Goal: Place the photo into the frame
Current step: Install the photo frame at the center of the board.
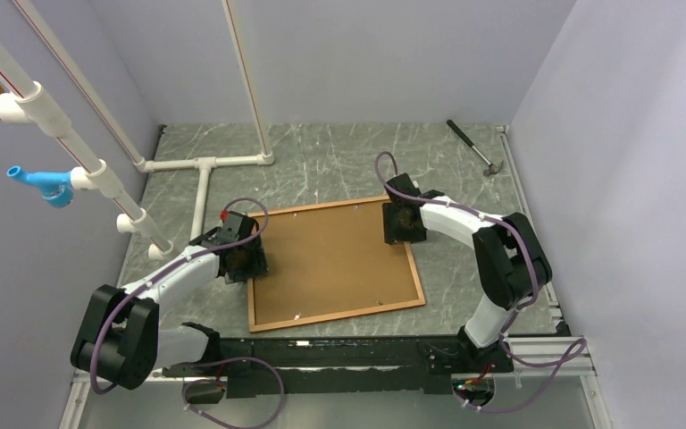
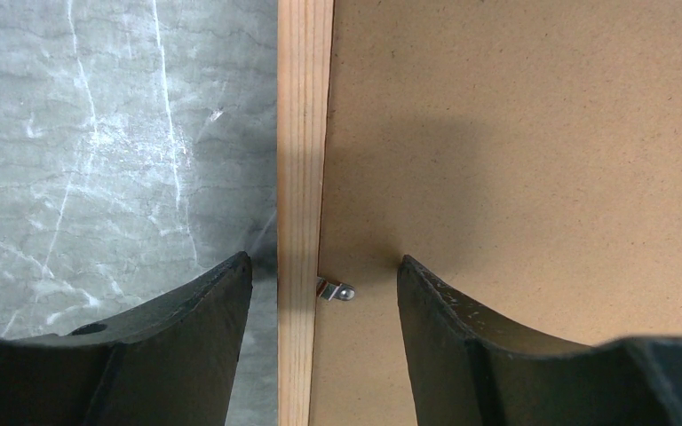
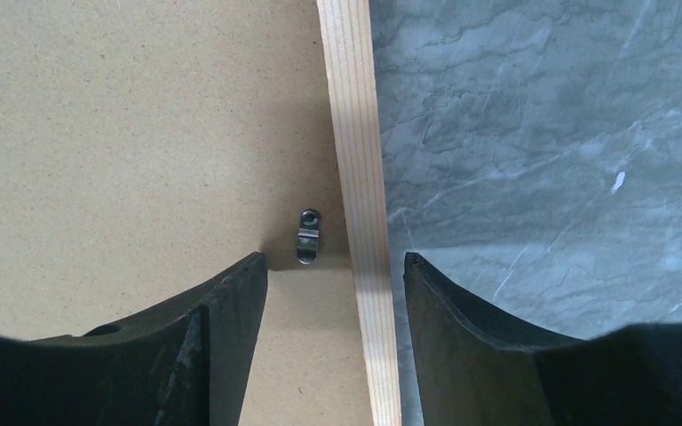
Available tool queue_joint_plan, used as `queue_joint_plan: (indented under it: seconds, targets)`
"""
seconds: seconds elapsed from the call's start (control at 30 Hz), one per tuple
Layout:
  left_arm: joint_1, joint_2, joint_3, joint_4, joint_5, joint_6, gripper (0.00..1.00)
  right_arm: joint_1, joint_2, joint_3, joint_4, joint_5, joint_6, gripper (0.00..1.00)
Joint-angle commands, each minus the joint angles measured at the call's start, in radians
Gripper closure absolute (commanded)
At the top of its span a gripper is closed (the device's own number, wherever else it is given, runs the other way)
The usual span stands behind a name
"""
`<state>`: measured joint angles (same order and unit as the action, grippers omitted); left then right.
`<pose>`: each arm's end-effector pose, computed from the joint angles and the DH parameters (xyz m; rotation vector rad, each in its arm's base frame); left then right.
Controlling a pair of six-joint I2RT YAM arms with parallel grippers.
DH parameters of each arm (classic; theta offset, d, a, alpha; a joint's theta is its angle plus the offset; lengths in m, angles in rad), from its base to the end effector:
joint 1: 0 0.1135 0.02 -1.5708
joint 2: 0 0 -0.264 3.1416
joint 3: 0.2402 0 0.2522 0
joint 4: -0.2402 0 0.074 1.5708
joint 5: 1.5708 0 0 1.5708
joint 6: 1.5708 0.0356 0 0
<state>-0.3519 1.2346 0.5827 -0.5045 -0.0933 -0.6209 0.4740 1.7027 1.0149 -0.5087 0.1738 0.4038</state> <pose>0.1965 -0.0686 0.1616 -0.3923 2.7000 -0.1555 0.2893 0.1415 0.1645 -0.0508 2.7302 0.0044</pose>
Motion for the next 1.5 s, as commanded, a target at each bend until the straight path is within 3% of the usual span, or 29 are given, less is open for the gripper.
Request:
queue_joint_plan:
  seconds: [0.0, 0.23, 0.43, 0.67, 0.7, 0.83, 0.93, 1.47]
  targets:
    - [0.003, 0.043, -0.034, 0.01, -0.019, 0.014, 0.36, 0.003, 0.106, -0.022, -0.095, 0.039, -0.014, 0.4]
    - [0.002, 0.044, -0.033, 0.007, -0.023, 0.018, 0.36, -0.016, 0.13, 0.013, -0.097, 0.034, -0.024, 0.64]
    - [0.003, 0.042, -0.035, 0.005, -0.023, 0.02, 0.36, -0.043, 0.123, -0.016, -0.08, 0.037, -0.02, 1.0]
    - [0.002, 0.042, -0.04, 0.008, -0.02, 0.024, 0.36, -0.054, 0.09, -0.039, -0.048, -0.012, -0.021, 1.0]
    - [0.002, 0.042, -0.04, 0.008, -0.018, 0.023, 0.36, -0.054, 0.084, -0.036, -0.051, -0.02, -0.024, 0.96]
    - [0.004, 0.041, -0.04, 0.006, -0.018, 0.026, 0.36, -0.054, 0.056, -0.027, -0.059, -0.038, -0.038, 0.54]
    - [0.003, 0.041, -0.04, 0.008, -0.016, 0.026, 0.36, -0.054, 0.051, -0.02, -0.061, -0.04, -0.042, 0.38]
    - [0.003, 0.053, -0.037, 0.016, -0.008, 0.031, 0.37, -0.056, 0.097, 0.02, -0.045, -0.103, -0.073, 0.36]
